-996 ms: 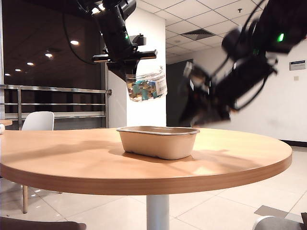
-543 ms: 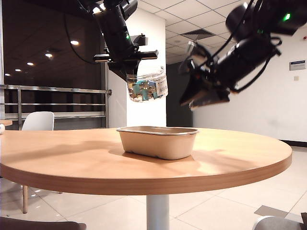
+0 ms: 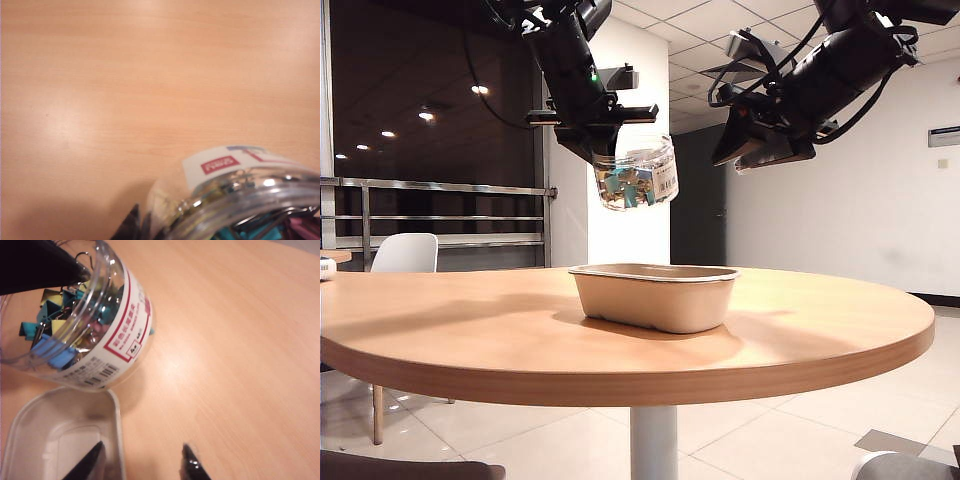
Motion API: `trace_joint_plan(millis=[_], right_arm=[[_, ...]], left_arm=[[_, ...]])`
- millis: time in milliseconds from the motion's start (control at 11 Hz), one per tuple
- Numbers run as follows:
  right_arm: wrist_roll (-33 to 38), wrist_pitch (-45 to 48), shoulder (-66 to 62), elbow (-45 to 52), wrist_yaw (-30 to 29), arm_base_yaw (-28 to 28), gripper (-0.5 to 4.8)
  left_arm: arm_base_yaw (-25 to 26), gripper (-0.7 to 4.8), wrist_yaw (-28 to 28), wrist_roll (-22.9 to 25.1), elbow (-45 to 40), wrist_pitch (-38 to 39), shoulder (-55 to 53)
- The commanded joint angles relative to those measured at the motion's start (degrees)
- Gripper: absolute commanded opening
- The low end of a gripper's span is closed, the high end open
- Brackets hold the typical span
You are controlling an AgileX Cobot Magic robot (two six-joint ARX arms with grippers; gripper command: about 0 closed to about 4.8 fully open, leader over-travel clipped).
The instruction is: Pick up the box filled with clips, pour some clips from it into the rectangular paper box, and then put the clip box back on the table.
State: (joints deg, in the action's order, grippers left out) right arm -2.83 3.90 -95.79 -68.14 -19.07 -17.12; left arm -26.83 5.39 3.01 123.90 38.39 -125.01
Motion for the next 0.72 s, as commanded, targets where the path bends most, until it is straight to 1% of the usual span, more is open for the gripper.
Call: trace_joint_plan(millis=[91, 181, 272, 362, 453, 543, 634, 724], right_arm=[[0.02, 1.14, 0.39, -0.42, 0.13, 0.22, 1.98], [0.02, 1.14, 0.39, -0.44, 0.11, 0.7, 1.98], [0.0, 1.18, 0.39, -0.44, 0.11, 0.96, 1.98], [0.0, 2.56, 0.39, -0.42, 0.24, 2.08, 1.98], [-0.02, 3.26, 0.39, -0.42, 1.14, 2.16, 1.98], [0.0, 3.74, 0.39, -0.42, 0.98, 2.8, 1.98], [-0.02, 3.72, 0.39, -0.42, 1.14, 2.8, 1.98], [-0.02, 3.69, 0.39, -0.42, 1.05, 2.99, 1.98]], left_arm=[[-0.11, -0.06, -1.51, 0.02, -0.96, -5.49, 0.59], [-0.09, -0.06, -1.66, -0.02, -3.08, -9.09, 0.66], [-0.15, -0.06, -1.64, -0.04, -8.17, -14.05, 0.81], [-0.85, -0.06, -1.55, 0.2, -13.77, -25.75, 3.82], [-0.9, -0.06, -1.55, 0.0, -18.34, -31.69, 5.73], [-0.96, -0.06, -1.53, 0.0, -22.97, -34.67, 7.93], [-1.25, -0.06, -1.46, 0.02, -24.44, -35.34, 8.59], [-1.33, -0.06, -1.29, 0.02, -27.52, -37.73, 10.1]])
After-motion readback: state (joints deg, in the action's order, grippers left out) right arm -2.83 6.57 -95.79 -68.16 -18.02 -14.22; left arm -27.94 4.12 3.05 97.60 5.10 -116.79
